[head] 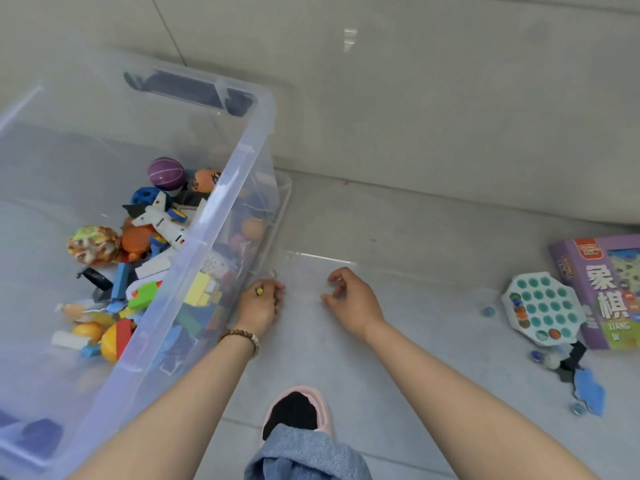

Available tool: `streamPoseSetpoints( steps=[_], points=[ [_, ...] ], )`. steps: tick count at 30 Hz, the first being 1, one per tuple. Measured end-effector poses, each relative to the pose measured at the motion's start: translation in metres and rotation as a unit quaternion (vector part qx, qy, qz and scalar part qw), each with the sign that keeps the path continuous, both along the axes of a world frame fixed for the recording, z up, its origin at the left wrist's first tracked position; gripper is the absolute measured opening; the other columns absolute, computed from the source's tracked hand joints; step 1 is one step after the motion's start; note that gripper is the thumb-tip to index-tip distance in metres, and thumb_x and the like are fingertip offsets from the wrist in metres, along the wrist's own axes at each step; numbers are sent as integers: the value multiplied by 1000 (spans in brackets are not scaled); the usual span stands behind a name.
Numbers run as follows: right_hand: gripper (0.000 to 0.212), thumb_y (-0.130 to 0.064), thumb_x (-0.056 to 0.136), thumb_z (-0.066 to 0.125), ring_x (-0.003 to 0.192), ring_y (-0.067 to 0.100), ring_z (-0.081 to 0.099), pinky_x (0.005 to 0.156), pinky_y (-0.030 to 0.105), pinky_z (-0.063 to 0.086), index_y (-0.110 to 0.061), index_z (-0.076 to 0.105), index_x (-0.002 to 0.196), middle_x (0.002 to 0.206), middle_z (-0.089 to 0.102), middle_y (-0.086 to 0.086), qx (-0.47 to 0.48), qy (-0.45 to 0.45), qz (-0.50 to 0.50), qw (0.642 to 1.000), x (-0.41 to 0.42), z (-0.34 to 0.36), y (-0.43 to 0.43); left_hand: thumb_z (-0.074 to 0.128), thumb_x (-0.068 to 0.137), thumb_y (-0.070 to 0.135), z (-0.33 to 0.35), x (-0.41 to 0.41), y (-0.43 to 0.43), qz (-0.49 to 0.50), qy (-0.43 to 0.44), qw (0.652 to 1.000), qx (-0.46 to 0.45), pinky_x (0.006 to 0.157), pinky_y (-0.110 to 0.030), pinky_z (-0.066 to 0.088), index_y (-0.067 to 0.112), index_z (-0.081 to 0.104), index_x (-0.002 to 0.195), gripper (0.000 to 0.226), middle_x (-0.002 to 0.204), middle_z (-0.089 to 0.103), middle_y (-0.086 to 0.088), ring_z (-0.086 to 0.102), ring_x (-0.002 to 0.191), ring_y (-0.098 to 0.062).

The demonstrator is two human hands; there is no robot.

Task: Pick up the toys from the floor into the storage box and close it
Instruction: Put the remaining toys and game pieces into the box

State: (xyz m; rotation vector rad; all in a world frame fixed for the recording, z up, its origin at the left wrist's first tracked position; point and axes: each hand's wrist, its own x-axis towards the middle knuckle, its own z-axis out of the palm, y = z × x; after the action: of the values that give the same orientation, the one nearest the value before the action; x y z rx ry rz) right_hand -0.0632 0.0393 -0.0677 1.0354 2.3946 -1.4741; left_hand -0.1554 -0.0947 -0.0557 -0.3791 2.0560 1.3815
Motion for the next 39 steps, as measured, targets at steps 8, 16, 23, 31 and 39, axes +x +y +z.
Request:
streamPoseSetpoints(
  steps=[8, 16, 23, 31, 39],
  points=[
    [30, -18, 79, 70, 80, 13, 54, 76, 19, 40, -18, 58, 107, 86, 56, -3, -21, 39, -31, 999, 6, -15, 2, 36, 98, 11, 2, -6, 3, 9, -36, 999, -3, 33, -10, 27, 17, 51, 69, 32, 61, 46, -1, 38, 31, -1],
    [29, -19, 74, 77, 64, 0, 47, 67, 10, 37, -20, 65, 101, 76, 52, -6, -51, 78, -35, 995, -30, -8, -10, 37, 99, 17, 14, 4, -18, 33, 5, 998, 47, 34, -12, 28, 17, 52, 73, 30, 63, 47, 2, 39, 35, 1],
    [30, -26, 79, 71, 81, 9, 51, 82, 25, 43, -24, 65, 108, 92, 51, -2, -8, 68, 26, 997, -81, -3, -23, 38, 100, 19, 16, 8, -31, 23, -9, 997, 68, 38, -13, 26, 16, 52, 73, 31, 62, 47, 4, 38, 43, -4],
    [13, -19, 89, 53, 94, 31, 56, 74, 33, 42, -9, 57, 97, 107, 51, 12, 144, -22, 166, 975, -76, -3, -34, 39, 100, 22, 20, 8, -28, 34, -20, 997, 72, 36, -12, 26, 16, 52, 73, 31, 61, 47, 4, 38, 40, -2],
    [36, -9, 100, 32, 53, 14, 32, 41, 18, 27, -7, 52, 70, 64, 37, 5, -290, -60, -224, 928, -8, 86, 18, 40, 99, 27, 87, 27, 27, -56, -43, 989, 133, 36, -12, 18, 18, 49, 66, 35, 57, 44, 4, 32, 36, -5]
  ],
)
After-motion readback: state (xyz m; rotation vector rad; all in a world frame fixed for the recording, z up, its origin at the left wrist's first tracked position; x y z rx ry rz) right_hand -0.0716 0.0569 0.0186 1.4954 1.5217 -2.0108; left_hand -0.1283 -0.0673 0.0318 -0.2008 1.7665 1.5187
